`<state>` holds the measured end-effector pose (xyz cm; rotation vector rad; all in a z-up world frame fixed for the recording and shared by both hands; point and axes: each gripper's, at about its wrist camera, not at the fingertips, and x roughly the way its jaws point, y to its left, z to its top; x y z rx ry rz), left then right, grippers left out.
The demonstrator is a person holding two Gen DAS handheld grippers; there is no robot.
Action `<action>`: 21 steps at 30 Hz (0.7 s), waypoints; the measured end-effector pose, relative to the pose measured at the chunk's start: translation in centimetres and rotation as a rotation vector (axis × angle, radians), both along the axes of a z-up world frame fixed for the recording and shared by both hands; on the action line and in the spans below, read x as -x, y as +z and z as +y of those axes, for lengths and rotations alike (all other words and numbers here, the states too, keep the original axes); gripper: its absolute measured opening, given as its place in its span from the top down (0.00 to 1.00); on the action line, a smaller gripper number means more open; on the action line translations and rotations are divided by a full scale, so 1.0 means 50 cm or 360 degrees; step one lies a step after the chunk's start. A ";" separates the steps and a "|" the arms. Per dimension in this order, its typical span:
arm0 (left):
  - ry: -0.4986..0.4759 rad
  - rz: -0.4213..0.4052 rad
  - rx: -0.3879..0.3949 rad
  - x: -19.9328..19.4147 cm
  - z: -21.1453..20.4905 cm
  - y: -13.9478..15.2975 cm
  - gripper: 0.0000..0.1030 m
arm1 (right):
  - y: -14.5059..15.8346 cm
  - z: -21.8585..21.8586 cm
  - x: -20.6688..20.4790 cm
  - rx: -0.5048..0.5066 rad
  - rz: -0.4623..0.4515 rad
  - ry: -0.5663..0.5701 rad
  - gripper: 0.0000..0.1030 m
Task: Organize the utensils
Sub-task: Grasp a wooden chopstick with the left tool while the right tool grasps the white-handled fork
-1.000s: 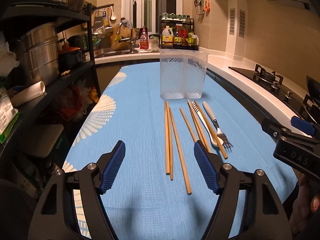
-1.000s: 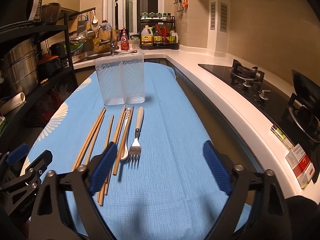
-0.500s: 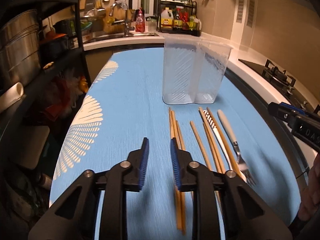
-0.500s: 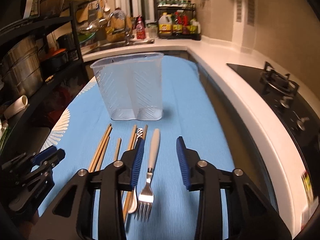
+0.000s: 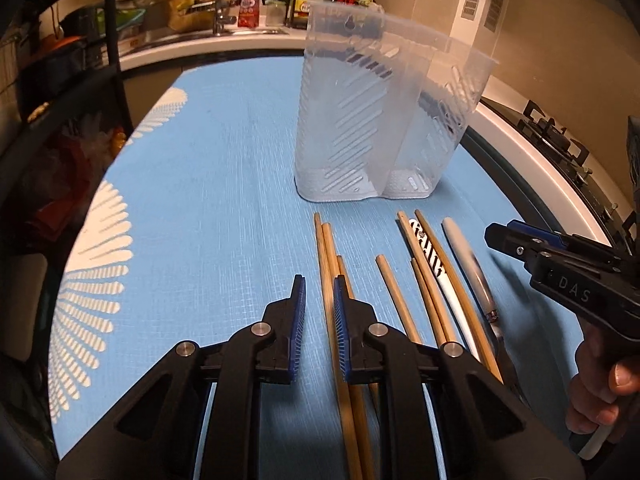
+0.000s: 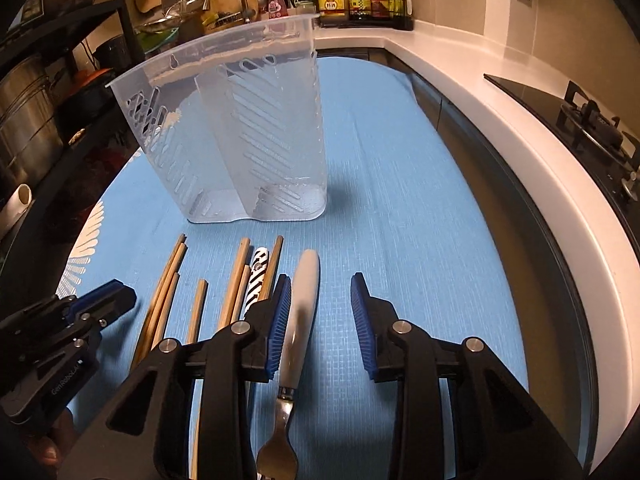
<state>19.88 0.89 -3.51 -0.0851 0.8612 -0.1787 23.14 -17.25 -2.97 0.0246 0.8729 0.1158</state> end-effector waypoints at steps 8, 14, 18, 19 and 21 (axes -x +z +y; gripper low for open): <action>-0.0004 0.0078 -0.0019 -0.025 -0.017 -0.025 0.87 | -0.021 0.008 -0.016 0.0012 0.0082 0.0024 0.69; 0.0023 0.0095 -0.0017 -0.037 -0.014 -0.023 0.87 | -0.036 0.003 -0.029 0.0006 0.0130 -0.0001 0.68; 0.0019 0.0094 -0.0027 -0.036 -0.016 -0.023 0.87 | -0.040 0.004 -0.027 0.0005 0.0140 0.0009 0.68; 0.0026 0.0097 -0.0025 -0.037 -0.015 -0.023 0.87 | -0.040 0.003 -0.030 0.0010 0.0142 0.0015 0.68; 0.0047 0.0106 -0.0011 -0.039 -0.010 -0.023 0.87 | -0.046 0.002 -0.036 0.0013 0.0165 0.0025 0.68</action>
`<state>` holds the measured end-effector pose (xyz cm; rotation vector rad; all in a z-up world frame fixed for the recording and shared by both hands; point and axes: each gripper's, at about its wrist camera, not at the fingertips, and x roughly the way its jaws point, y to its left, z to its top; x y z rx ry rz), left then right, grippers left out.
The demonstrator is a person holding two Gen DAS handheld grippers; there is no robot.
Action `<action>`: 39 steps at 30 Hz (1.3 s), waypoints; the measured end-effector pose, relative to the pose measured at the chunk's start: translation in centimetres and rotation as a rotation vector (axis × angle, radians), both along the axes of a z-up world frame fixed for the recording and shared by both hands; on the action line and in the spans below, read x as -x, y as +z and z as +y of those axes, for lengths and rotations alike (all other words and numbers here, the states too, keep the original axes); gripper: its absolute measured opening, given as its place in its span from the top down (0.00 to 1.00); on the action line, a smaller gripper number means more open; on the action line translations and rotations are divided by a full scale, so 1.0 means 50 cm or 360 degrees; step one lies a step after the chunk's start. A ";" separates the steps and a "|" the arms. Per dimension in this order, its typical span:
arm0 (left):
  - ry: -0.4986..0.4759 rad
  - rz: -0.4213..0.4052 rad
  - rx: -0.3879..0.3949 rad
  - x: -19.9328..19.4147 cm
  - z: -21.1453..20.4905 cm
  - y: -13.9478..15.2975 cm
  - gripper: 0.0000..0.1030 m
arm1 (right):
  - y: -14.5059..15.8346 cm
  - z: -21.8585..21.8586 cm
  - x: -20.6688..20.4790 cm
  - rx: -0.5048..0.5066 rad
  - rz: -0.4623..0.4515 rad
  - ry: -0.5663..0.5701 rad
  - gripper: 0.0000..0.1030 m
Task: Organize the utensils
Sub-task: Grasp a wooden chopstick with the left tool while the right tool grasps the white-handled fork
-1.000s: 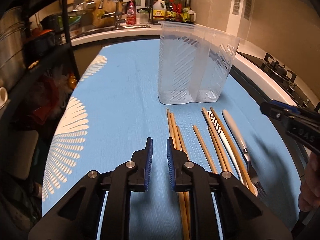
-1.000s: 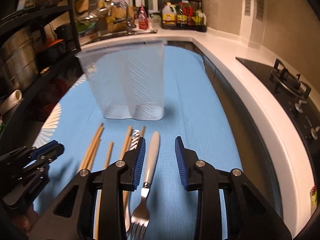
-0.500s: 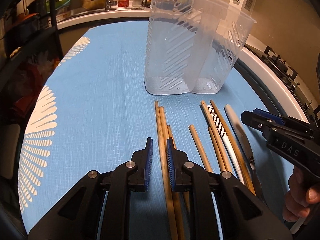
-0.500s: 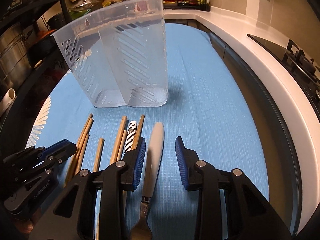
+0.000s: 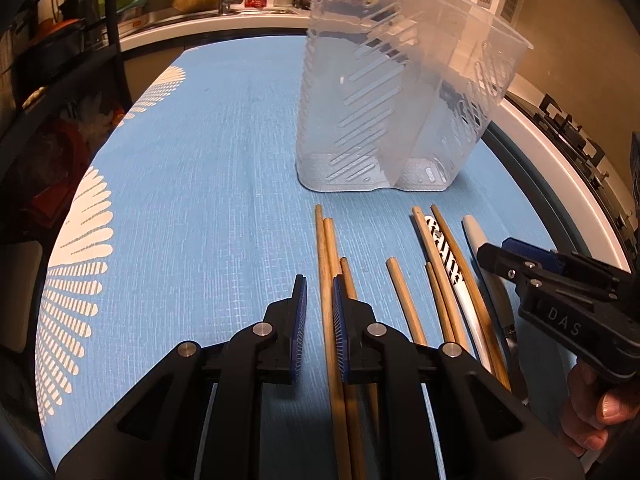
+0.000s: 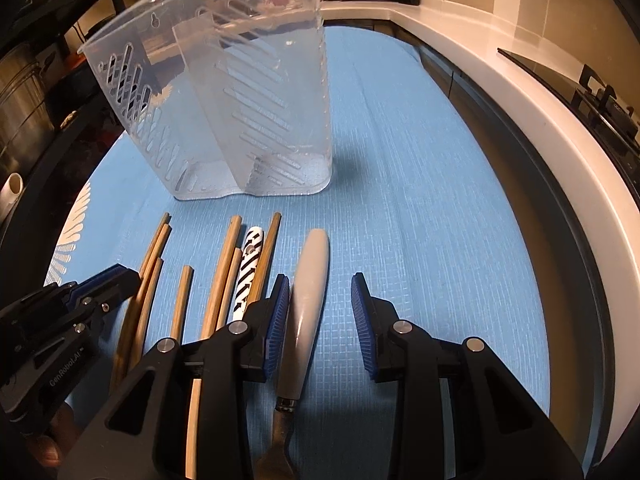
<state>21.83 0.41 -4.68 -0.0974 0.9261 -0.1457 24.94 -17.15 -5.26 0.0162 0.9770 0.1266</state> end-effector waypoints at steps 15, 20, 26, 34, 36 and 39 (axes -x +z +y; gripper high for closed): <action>-0.0021 0.0017 -0.0060 -0.007 -0.004 -0.008 0.90 | -0.002 -0.005 -0.012 0.0018 0.0009 -0.0024 0.72; -0.0027 0.0003 -0.0125 -0.011 -0.020 -0.011 0.90 | -0.004 -0.011 -0.017 0.0026 0.0005 -0.0025 0.72; -0.0032 -0.0023 -0.0187 -0.017 -0.035 -0.012 0.90 | -0.007 -0.007 -0.019 0.0055 -0.0015 -0.0021 0.72; 0.0027 -0.0032 -0.0193 -0.011 -0.013 -0.007 0.93 | -0.015 0.004 0.002 0.0134 -0.0147 -0.0050 0.77; 0.0022 -0.0032 -0.0203 -0.014 -0.014 -0.006 0.93 | -0.015 0.002 0.002 0.0108 -0.0138 -0.0055 0.76; 0.0014 -0.0032 -0.0213 -0.021 -0.019 -0.006 0.93 | -0.013 -0.001 -0.001 0.0110 -0.0137 -0.0058 0.74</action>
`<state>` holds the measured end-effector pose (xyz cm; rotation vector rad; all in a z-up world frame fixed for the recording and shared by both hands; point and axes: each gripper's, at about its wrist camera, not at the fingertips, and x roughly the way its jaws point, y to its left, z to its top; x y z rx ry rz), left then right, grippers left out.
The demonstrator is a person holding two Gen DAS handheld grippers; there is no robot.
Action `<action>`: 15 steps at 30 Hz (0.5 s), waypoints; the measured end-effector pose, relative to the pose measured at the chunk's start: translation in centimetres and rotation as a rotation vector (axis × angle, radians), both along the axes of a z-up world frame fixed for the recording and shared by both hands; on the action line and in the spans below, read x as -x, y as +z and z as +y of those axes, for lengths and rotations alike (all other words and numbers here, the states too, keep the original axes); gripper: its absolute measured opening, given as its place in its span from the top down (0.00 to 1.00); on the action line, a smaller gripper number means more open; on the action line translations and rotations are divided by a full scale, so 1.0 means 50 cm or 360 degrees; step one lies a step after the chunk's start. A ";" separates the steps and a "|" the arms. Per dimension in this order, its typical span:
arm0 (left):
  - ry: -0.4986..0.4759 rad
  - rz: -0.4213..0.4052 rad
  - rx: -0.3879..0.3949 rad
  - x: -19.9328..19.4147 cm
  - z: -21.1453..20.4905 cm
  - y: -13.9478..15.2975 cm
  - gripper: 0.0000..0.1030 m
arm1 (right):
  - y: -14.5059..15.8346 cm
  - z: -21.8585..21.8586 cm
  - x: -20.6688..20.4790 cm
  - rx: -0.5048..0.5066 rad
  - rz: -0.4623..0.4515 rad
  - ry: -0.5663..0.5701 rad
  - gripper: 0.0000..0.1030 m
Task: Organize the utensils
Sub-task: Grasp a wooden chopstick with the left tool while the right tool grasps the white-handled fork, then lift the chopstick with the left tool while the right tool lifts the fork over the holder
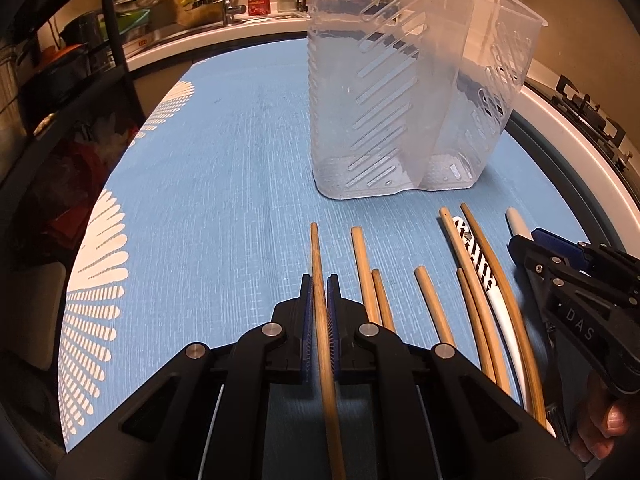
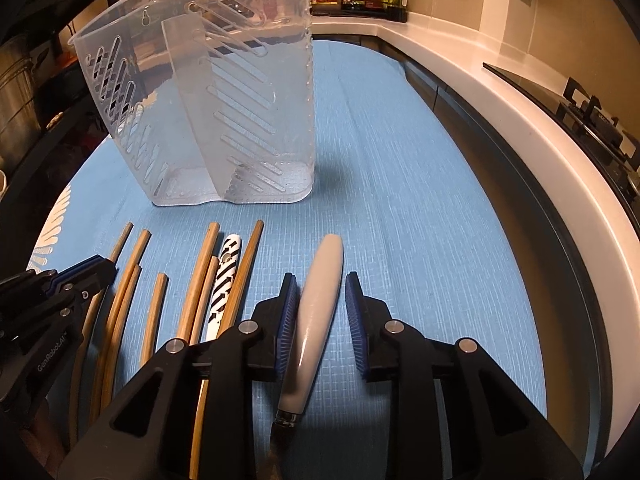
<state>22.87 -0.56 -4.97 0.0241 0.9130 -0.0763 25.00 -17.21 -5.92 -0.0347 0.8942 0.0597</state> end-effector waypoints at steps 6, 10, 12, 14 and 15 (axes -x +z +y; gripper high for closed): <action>0.0002 0.0022 0.0037 -0.010 0.007 0.002 0.94 | 0.003 0.005 -0.001 0.0008 -0.0001 0.0022 0.81; 0.0017 0.0043 0.0101 -0.012 0.026 0.010 0.94 | 0.017 0.003 0.000 -0.0017 -0.0014 0.0012 0.82; 0.0013 0.0027 0.0132 -0.009 0.032 0.024 0.94 | 0.034 0.000 0.002 -0.0043 -0.0033 0.0018 0.82; 0.0008 0.0014 0.0166 -0.013 0.042 0.037 0.94 | 0.051 -0.006 0.010 -0.0075 -0.0062 0.0010 0.82; 0.0006 0.0005 0.0185 -0.010 0.047 0.044 0.94 | 0.059 -0.008 0.014 -0.0089 -0.0076 0.0007 0.82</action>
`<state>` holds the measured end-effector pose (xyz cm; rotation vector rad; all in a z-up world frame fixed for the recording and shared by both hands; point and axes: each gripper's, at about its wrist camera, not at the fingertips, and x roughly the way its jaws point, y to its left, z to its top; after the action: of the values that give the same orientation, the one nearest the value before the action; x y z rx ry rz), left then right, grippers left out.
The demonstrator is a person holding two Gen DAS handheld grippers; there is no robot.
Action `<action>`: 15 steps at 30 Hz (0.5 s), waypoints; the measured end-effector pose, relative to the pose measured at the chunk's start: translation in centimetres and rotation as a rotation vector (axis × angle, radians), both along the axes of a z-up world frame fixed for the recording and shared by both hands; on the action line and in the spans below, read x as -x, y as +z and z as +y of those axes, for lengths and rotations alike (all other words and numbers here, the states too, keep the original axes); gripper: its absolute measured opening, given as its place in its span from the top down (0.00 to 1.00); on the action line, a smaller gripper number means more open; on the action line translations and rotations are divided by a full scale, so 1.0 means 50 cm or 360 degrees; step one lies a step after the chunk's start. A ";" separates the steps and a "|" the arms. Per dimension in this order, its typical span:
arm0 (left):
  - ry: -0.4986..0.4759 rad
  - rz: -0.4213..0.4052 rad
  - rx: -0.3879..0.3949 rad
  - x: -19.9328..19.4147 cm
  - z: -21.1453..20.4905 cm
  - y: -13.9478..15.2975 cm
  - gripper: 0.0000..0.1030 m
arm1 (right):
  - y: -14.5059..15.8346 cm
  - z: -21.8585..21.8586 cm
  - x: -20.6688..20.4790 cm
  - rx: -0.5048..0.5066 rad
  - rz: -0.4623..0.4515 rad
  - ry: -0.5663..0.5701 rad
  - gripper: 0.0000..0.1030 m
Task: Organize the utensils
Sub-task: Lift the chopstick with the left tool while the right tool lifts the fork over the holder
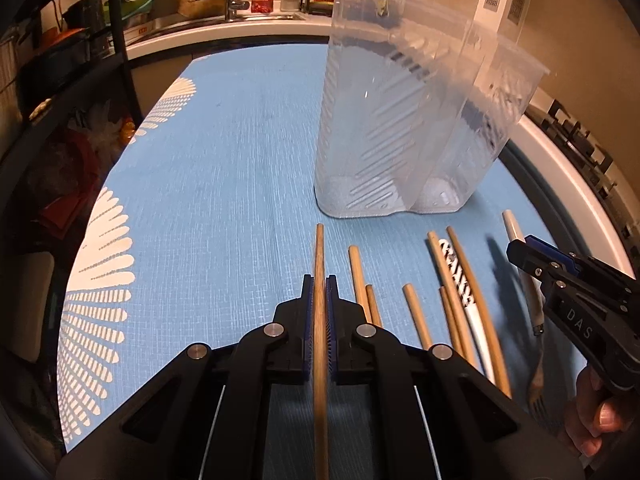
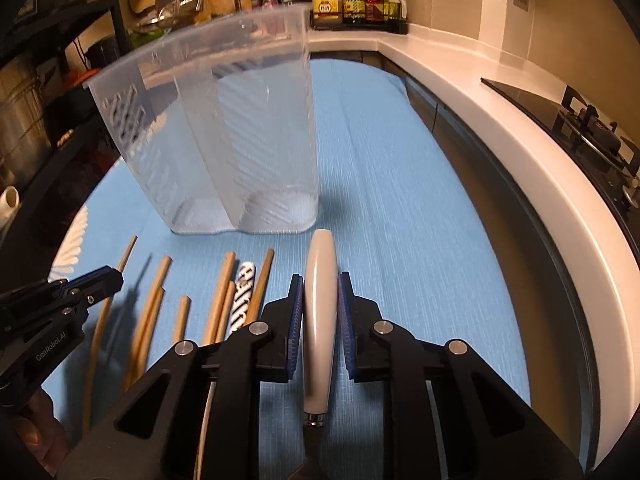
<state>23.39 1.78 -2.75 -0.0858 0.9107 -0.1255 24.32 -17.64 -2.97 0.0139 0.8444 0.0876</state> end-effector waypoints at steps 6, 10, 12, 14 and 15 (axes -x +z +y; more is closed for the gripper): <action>0.0000 -0.0036 0.0066 0.016 0.014 0.025 0.94 | 0.045 -0.012 0.020 -0.0079 -0.0056 0.0016 0.83; -0.0004 -0.0048 0.0093 0.030 0.013 0.032 0.94 | 0.062 -0.014 0.035 -0.0085 -0.0100 0.0029 0.83; -0.0011 -0.0053 0.0099 0.032 0.015 0.035 0.94 | 0.065 -0.016 0.036 -0.0097 -0.0104 0.0022 0.83; -0.0011 -0.0061 0.0108 0.038 0.016 0.039 0.94 | 0.069 -0.019 0.036 -0.0091 -0.0116 0.0022 0.83; -0.0012 -0.0066 0.0111 0.041 0.015 0.041 0.94 | 0.071 -0.019 0.037 -0.0081 -0.0129 0.0022 0.83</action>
<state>21.32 2.51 -0.68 -0.1438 0.8655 -0.1658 22.47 -18.59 0.58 0.0522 0.7611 0.1219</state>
